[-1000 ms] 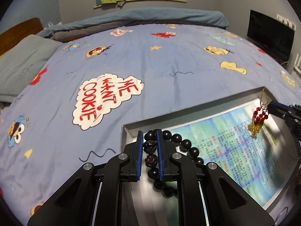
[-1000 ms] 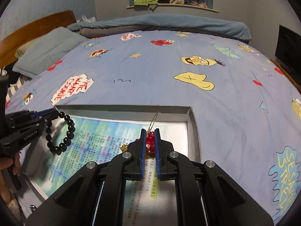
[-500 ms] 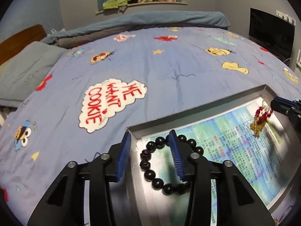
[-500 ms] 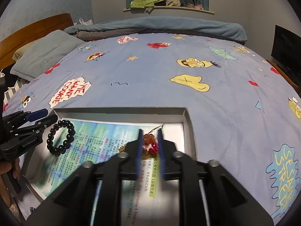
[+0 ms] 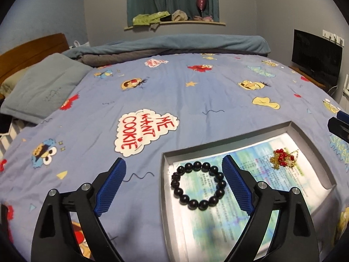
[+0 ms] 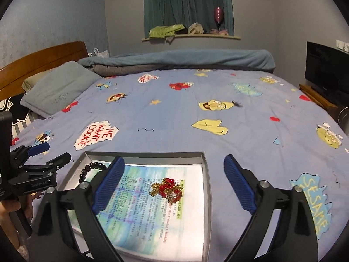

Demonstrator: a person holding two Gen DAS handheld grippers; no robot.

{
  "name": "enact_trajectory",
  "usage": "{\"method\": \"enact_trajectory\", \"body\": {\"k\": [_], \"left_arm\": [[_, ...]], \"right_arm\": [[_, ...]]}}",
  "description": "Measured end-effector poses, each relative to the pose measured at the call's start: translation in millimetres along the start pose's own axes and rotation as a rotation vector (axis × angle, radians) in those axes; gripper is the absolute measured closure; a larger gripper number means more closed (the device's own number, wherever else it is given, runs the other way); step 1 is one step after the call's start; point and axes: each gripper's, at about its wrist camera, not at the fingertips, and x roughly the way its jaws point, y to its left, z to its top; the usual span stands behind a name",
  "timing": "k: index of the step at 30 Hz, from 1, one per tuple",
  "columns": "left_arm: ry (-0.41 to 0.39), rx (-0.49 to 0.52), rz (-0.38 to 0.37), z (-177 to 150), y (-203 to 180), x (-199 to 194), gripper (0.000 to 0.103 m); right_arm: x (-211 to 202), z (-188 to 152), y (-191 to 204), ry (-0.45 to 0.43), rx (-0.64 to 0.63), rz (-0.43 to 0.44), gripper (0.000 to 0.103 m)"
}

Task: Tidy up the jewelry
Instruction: 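Withdraw both tools from the box back toward the jewelry pile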

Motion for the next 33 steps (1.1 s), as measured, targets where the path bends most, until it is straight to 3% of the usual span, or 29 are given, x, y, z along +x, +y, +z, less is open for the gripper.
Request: {"method": "enact_trajectory", "body": {"k": [14, 25, 33], "left_arm": [[-0.022, -0.024, 0.001, -22.8, 14.8, -53.8, 0.010], [-0.017, -0.002, 0.003, -48.2, 15.6, -79.4, 0.010], [-0.023, -0.015, -0.057, -76.0, 15.2, -103.2, 0.009]], "right_arm": [[-41.6, -9.0, 7.0, -0.024, 0.024, -0.023, 0.006], [-56.1, -46.3, 9.9, 0.020, -0.005, -0.031, 0.006], [-67.7, -74.8, 13.6, 0.058, -0.015, 0.004, 0.005]]}}
